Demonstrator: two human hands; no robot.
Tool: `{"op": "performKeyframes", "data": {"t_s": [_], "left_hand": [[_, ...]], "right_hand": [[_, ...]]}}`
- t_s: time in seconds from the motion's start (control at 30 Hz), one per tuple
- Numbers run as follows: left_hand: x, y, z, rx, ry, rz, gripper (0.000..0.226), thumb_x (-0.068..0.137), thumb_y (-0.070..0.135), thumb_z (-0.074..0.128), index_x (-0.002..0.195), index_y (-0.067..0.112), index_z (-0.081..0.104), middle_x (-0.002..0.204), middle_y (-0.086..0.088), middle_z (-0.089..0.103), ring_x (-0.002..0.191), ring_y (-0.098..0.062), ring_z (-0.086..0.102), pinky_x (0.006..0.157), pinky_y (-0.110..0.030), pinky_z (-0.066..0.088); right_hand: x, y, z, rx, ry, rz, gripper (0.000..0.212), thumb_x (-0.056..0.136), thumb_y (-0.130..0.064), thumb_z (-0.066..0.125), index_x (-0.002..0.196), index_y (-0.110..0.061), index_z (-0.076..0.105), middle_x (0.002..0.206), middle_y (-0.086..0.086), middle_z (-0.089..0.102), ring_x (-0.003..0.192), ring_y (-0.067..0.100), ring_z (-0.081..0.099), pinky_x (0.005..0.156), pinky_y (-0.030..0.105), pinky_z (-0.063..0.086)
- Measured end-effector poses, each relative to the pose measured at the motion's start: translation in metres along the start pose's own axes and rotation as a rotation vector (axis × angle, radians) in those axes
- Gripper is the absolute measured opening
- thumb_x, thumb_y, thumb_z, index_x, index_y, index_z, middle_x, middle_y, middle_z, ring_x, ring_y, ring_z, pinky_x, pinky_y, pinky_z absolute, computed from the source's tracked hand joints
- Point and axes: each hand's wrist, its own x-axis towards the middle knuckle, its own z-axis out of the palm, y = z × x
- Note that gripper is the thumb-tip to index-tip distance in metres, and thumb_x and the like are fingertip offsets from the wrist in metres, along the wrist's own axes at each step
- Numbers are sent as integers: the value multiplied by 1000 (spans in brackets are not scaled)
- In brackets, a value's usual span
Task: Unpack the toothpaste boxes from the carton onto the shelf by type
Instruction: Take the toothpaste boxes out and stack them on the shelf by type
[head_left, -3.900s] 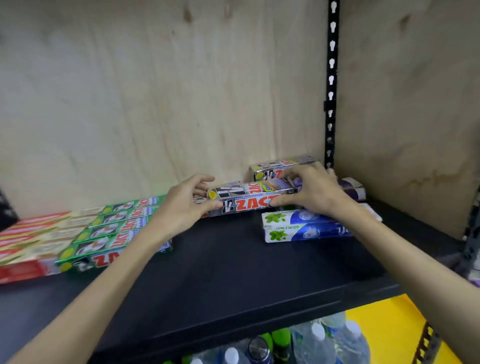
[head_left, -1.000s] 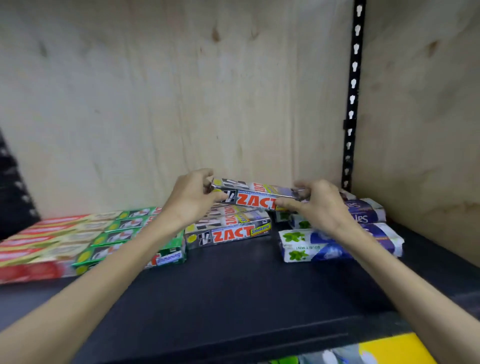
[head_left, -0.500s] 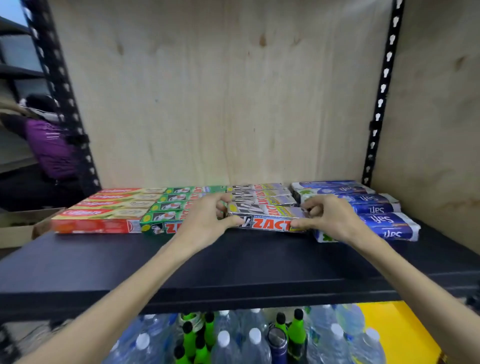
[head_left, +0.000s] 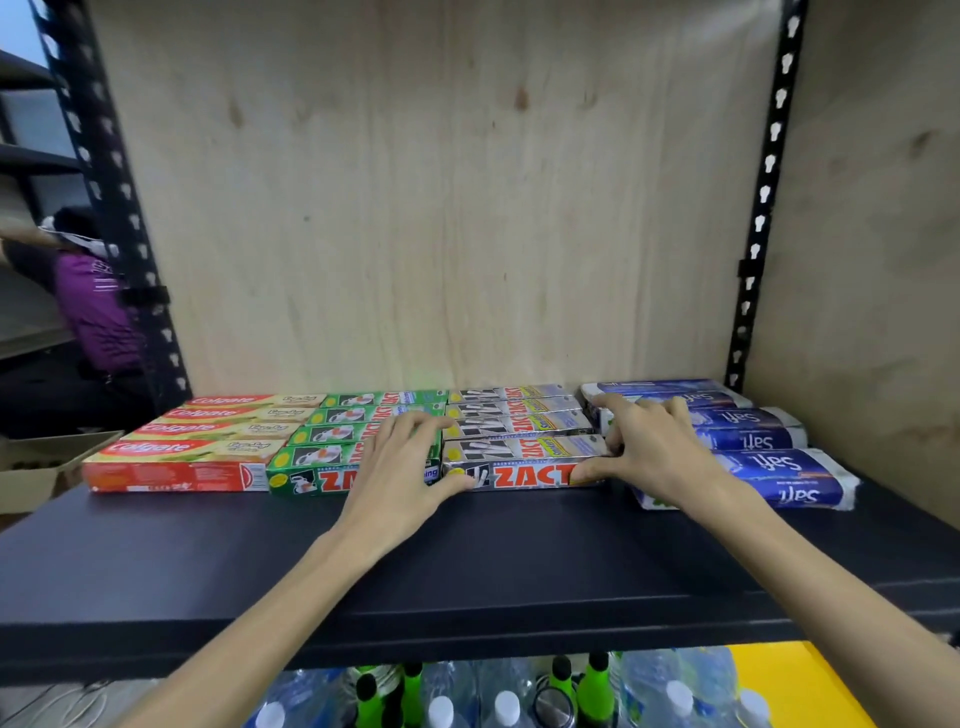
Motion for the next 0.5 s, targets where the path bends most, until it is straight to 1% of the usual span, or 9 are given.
{"op": "performKeyframes", "data": {"t_s": [0.1, 0.2, 0.27, 0.33, 0.4, 0.5], "left_hand": [[4, -6, 1, 56, -12, 3, 74, 84, 67, 63, 148, 34, 42, 148, 11, 43, 140, -12, 32, 116, -35, 24], [8, -10, 3, 65, -37, -10, 73, 85, 68, 59, 148, 34, 43, 150, 13, 45, 142, -11, 32, 116, -34, 20], [10, -13, 5, 55, -46, -23, 70, 85, 68, 59, 145, 34, 47, 151, 14, 45, 143, -10, 33, 115, -33, 20], [11, -15, 6, 53, -51, -25, 69, 85, 67, 60, 144, 33, 48, 151, 13, 45, 143, -10, 32, 115, -33, 21], [11, -15, 7, 55, -54, -24, 69, 85, 67, 60, 144, 33, 48, 150, 13, 46, 142, -11, 34, 114, -33, 22], [8, -16, 7, 48, -60, -16, 71, 84, 71, 59, 143, 34, 49, 148, 13, 47, 141, -11, 36, 114, -34, 24]], "right_hand": [[8, 1, 6, -8, 2, -21, 106, 61, -76, 75, 147, -26, 38, 78, -15, 61, 95, 18, 49, 91, 34, 29], [13, 3, 11, 1, 11, -12, 108, 62, -76, 74, 150, -26, 35, 80, -15, 63, 96, 17, 50, 92, 35, 28], [15, 2, 12, 23, 19, -1, 108, 63, -73, 76, 152, -27, 34, 80, -14, 63, 95, 17, 49, 89, 34, 27], [13, 1, 13, 39, 42, 3, 106, 63, -71, 77, 150, -27, 37, 81, -14, 62, 93, 16, 49, 84, 34, 24], [11, 2, 15, 52, 49, 16, 103, 63, -71, 78, 148, -26, 40, 84, -14, 63, 91, 15, 50, 82, 33, 22], [6, 4, 17, 56, 84, 11, 98, 66, -76, 72, 146, -26, 43, 89, -15, 65, 93, 13, 52, 81, 33, 20]]}}
